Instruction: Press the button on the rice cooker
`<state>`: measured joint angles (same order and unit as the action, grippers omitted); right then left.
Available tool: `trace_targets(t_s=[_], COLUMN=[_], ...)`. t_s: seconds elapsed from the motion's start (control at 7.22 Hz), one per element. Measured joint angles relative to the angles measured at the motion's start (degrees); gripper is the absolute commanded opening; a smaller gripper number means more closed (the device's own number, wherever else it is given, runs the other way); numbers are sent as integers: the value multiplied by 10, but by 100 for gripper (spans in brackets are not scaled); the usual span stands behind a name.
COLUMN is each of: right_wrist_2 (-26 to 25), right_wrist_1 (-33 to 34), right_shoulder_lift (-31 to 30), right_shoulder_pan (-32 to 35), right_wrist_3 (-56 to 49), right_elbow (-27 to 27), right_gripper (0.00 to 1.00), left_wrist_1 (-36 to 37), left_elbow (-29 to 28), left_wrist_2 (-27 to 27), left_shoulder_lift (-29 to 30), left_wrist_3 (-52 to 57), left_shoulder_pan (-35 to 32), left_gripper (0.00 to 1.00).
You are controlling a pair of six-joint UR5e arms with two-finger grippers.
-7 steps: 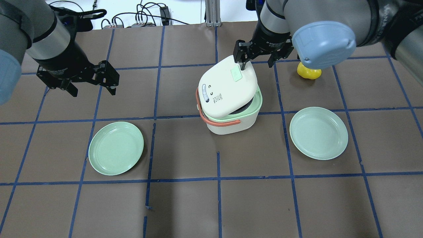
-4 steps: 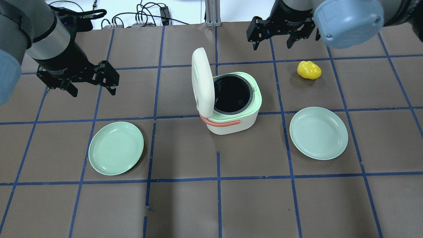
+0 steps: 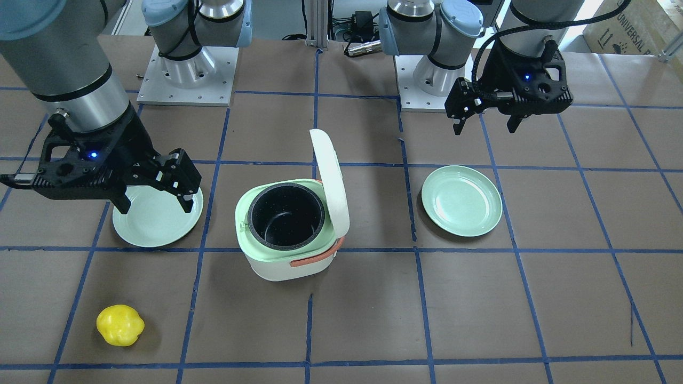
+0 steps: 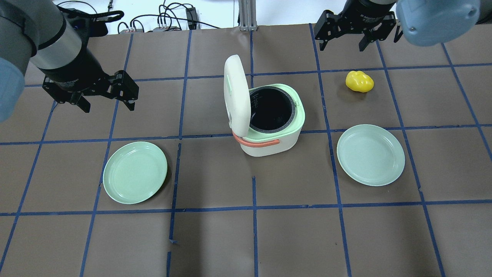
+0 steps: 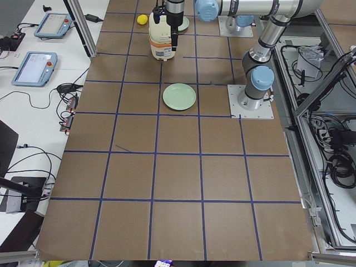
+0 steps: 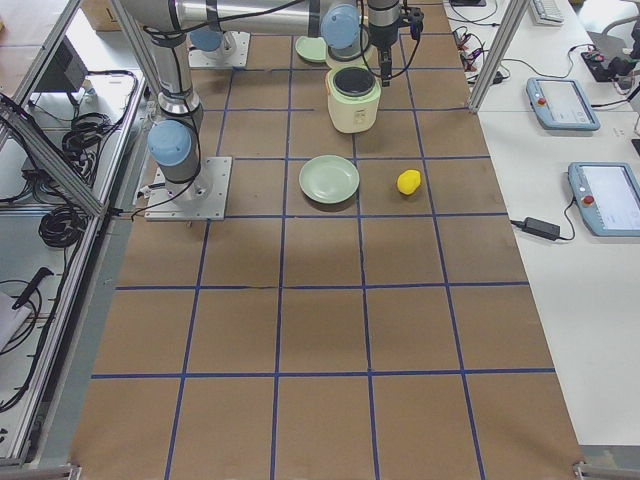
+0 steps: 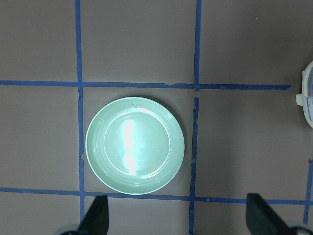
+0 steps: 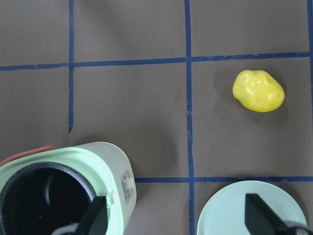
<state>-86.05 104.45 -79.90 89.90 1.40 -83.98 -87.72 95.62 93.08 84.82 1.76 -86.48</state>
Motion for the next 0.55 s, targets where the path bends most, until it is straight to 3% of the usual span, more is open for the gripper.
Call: trace_targets(t_s=[0.55], right_wrist_2=[-32], right_wrist_1=[-1], right_shoulder_lift=[-11], right_shoulder_pan=[-5], right_wrist_3=[-5], right_elbow=[-7], right_gripper=[100], left_wrist_1=[0], left_elbow=[0], left_wrist_2=[0], left_shoulder_lift=[0], left_wrist_3=[0], left_shoulder_pan=[0], left_gripper=[100])
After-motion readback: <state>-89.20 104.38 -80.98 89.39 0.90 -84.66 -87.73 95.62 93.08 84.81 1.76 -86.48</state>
